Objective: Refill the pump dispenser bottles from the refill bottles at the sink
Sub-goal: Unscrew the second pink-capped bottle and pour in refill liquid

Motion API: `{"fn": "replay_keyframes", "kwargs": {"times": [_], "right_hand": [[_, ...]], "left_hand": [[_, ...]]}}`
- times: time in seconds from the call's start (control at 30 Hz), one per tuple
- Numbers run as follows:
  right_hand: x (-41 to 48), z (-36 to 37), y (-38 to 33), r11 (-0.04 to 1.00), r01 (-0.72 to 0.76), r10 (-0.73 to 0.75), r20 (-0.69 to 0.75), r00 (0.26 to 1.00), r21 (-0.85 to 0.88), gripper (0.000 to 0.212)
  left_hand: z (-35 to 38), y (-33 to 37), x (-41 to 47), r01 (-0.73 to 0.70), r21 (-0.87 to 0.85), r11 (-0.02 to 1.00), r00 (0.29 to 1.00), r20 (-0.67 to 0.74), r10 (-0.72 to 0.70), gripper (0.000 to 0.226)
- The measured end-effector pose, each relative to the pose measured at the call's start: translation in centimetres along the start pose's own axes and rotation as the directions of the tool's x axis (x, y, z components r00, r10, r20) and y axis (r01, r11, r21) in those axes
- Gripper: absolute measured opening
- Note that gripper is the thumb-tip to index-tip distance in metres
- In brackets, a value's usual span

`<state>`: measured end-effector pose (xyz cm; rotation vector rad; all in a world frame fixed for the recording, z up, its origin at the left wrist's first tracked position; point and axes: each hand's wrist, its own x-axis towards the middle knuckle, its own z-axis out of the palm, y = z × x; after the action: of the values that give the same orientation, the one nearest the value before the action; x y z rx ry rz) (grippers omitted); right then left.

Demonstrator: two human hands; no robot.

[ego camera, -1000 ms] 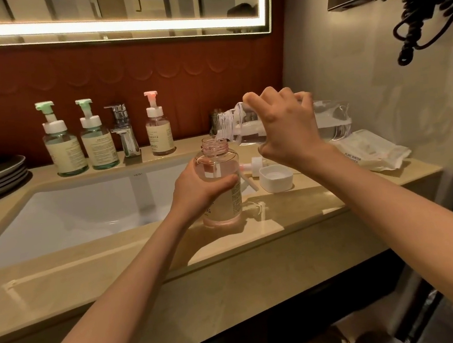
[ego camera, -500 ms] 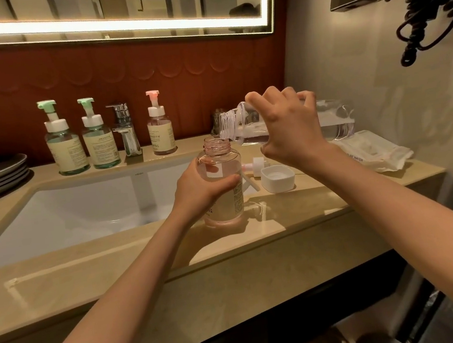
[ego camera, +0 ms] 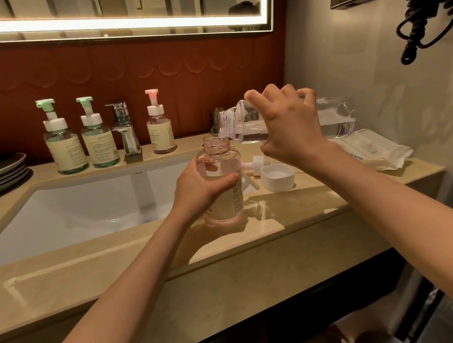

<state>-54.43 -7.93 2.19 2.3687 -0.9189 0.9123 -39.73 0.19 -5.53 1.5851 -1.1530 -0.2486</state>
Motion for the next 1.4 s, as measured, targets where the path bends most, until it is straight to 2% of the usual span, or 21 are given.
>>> {"fn": "replay_keyframes", "kwargs": {"times": [0.73,0.87,1.23,1.4], "right_hand": [[-0.01,-0.37,-0.11,1.0,-0.006,0.006,0.034,0.999,-0.008,0.066],[-0.05,-0.36,-0.12,1.0,-0.006,0.007,0.04,0.999,-0.011,0.066],[-0.04,-0.45,-0.14,1.0,-0.007,0.008,0.039,0.999,-0.009,0.067],[-0.01,-0.4,-0.15,1.0,-0.006,0.006,0.026,1.0,-0.009,0.067]], "left_hand": [[0.11,-0.52,0.29,-0.006,-0.001,1.0,1.0,-0.004,0.006,0.066],[0.15,-0.51,0.32,-0.004,0.003,1.0,1.0,-0.004,0.004,0.073],[0.11,-0.3,0.18,-0.001,0.014,1.0,1.0,-0.005,0.001,0.066],[0.1,-0.24,0.06,0.002,-0.004,1.0,1.0,0.008,-0.002,0.082]]}}
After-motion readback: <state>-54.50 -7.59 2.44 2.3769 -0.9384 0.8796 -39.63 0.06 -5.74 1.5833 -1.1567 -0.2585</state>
